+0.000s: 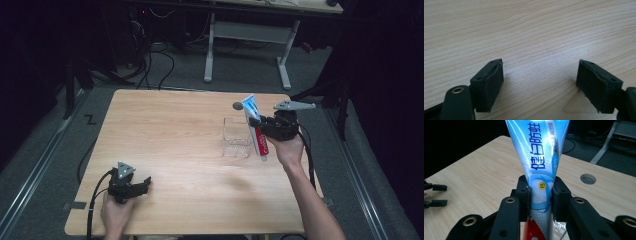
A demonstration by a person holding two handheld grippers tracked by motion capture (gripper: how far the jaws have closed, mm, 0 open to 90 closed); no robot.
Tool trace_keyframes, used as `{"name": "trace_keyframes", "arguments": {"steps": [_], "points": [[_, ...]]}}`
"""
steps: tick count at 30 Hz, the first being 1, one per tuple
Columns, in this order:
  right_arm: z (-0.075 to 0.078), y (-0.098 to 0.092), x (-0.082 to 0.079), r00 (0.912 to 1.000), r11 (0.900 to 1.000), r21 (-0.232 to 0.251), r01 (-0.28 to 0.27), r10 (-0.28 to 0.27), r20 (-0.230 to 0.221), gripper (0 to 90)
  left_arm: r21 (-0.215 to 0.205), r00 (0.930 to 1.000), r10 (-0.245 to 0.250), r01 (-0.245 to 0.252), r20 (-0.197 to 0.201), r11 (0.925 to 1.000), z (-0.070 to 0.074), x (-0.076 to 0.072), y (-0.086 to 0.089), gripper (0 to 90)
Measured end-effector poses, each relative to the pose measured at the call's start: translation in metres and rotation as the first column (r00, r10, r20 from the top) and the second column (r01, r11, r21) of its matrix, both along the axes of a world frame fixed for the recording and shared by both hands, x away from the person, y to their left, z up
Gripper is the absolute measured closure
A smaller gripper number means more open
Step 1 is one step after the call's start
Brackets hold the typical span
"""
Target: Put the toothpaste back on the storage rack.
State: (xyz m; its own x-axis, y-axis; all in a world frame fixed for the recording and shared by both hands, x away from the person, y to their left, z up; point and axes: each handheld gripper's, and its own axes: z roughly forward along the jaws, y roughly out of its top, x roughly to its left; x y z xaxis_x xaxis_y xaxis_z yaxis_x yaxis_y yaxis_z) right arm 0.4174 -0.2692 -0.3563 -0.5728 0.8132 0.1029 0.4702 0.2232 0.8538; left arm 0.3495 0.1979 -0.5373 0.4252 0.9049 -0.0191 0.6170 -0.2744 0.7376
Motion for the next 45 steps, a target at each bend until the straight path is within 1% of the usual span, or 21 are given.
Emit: {"name": "trace_keyframes", "arguments": {"steps": [2, 4, 5, 8, 12, 15, 22, 24, 30, 34, 35, 38, 45], "points": [[0.001, 0.002, 0.001, 1.0, 1.0, -0.003, -0.001, 0.001, 0.007, 72.0, 0.0, 1.0, 0.0, 0.0, 0.0, 1.0, 0.0, 0.0, 0.0, 22.3], [0.002, 0.008, 0.003, 0.9995, 0.999, -0.035, 0.007, -0.006, 0.032, 71.9, 0.0, 1.0, 0.0, 0.0, 0.0, 1.0, 0.0, 0.0, 0.0, 22.2], [0.002, 0.01, 0.004, 0.9993, 0.999, -0.042, 0.008, -0.007, 0.036, 71.9, 0.001, 1.0, 0.0, 0.0, 0.0, 1.0, 0.0, 0.0, 0.0, 22.2], [0.004, 0.013, 0.01, 0.9992, 1.0, -0.015, 0.0, 0.001, 0.04, 71.9, 0.001, 1.0, 0.0, 0.0, 0.0, 1.0, 0.0, 0.0, 0.0, 22.2], [0.007, 0.014, 0.016, 0.9988, 1.0, 0.004, 0.004, -0.004, 0.05, 71.9, 0.001, 1.0, 0.0, 0.0, -0.001, 1.0, 0.0, 0.0, 0.0, 22.3], [0.009, 0.016, 0.023, 0.9982, 0.999, 0.036, 0.005, -0.007, 0.059, 71.9, 0.001, 1.0, 0.0, 0.0, -0.001, 1.0, 0.0, 0.0, 0.0, 22.3], [0.011, 0.019, 0.033, 0.9977, 0.998, 0.051, 0.021, -0.024, 0.063, 71.9, 0.001, 1.0, 0.0, 0.0, -0.001, 1.0, 0.0, 0.0, 0.0, 22.3], [0.012, 0.02, 0.037, 0.9972, 0.998, 0.064, 0.024, -0.028, 0.069, 71.9, 0.001, 1.0, 0.0, 0.0, 0.0, 1.0, 0.0, 0.0, 0.0, 22.3], [0.013, 0.024, 0.043, 0.9966, 0.998, 0.057, 0.027, -0.032, 0.076, 71.8, 0.001, 1.0, 0.0, 0.0, 0.0, 1.0, 0.0, 0.0, 0.0, 22.2], [0.011, 0.028, 0.048, 0.9967, 0.999, 0.047, 0.024, -0.028, 0.076, 71.7, 0.001, 1.0, 0.0, 0.0, 0.0, 1.0, 0.0, 0.0, 0.0, 22.2], [0.009, 0.03, 0.05, 0.9969, 0.999, 0.041, 0.029, -0.032, 0.072, 71.7, 0.001, 1.0, 0.0, 0.0, 0.0, 1.0, 0.0, 0.0, 0.0, 22.3], [0.006, 0.031, 0.053, 0.9967, 0.998, 0.045, 0.033, -0.036, 0.072, 71.7, 0.003, 1.0, 0.0, 0.0, 0.0, 1.0, 0.0, 0.0, 0.0, 22.2], [-0.002, 0.034, 0.06, 0.9968, 0.999, 0.027, 0.044, -0.046, 0.066, 71.5, 0.002, 1.0, 0.0, 0.0, 0.0, 1.0, 0.0, 0.0, 0.0, 22.2]]}}
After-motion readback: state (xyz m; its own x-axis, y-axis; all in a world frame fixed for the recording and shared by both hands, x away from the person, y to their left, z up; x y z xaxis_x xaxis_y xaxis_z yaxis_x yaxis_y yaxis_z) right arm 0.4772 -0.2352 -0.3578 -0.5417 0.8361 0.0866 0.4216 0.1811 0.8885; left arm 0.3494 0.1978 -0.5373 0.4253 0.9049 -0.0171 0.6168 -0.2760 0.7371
